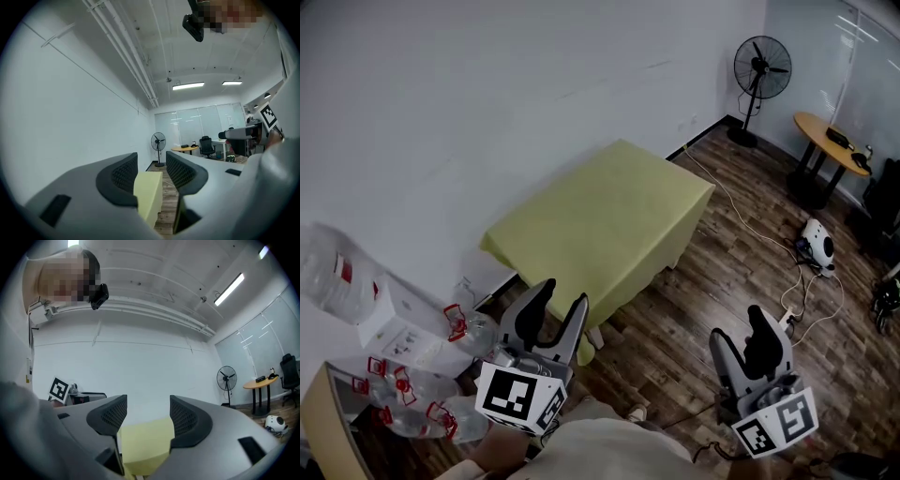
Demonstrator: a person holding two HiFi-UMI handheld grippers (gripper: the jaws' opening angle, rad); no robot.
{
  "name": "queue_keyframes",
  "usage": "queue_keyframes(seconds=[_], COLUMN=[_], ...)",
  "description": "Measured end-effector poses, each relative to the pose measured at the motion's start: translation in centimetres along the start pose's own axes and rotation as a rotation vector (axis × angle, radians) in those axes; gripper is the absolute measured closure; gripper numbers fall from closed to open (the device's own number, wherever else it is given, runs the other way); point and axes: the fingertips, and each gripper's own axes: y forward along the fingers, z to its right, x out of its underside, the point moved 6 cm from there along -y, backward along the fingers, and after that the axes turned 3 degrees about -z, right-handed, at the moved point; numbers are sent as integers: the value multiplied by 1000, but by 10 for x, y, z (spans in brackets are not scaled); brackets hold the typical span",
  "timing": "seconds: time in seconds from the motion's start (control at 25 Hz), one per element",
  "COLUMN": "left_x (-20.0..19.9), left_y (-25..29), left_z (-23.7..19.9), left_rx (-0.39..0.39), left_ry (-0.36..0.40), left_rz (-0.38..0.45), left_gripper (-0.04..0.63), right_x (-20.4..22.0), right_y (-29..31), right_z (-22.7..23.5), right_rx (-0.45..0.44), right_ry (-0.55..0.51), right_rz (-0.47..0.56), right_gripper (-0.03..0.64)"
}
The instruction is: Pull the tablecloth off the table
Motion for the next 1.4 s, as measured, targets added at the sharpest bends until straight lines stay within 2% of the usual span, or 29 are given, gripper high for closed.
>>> queue_keyframes(seconds=[0.24, 0.48, 0.72, 0.88, 1.4], left_x=[6, 13, 27, 40, 101], left_y=[9, 33, 74, 109, 273], left_z=[21, 16, 1, -30, -118], left_rx=[4, 21, 24, 7, 77], left_ry=[20, 24, -29, -101, -113], left_rz=[-27, -51, -65, -76, -251], left_gripper=[405, 405, 405, 376, 376], right_x=[5, 12, 21, 32, 71], right_y=[-1, 20, 57, 99, 296], right_z=[14, 30, 46, 63, 132], right_rx=[-34, -20, -39, -48, -65], right_ry=[-68, -75, -102, -101, -81], right_rz=[-53, -73, -115, -148, -276], right_gripper=[324, 324, 324, 324, 319])
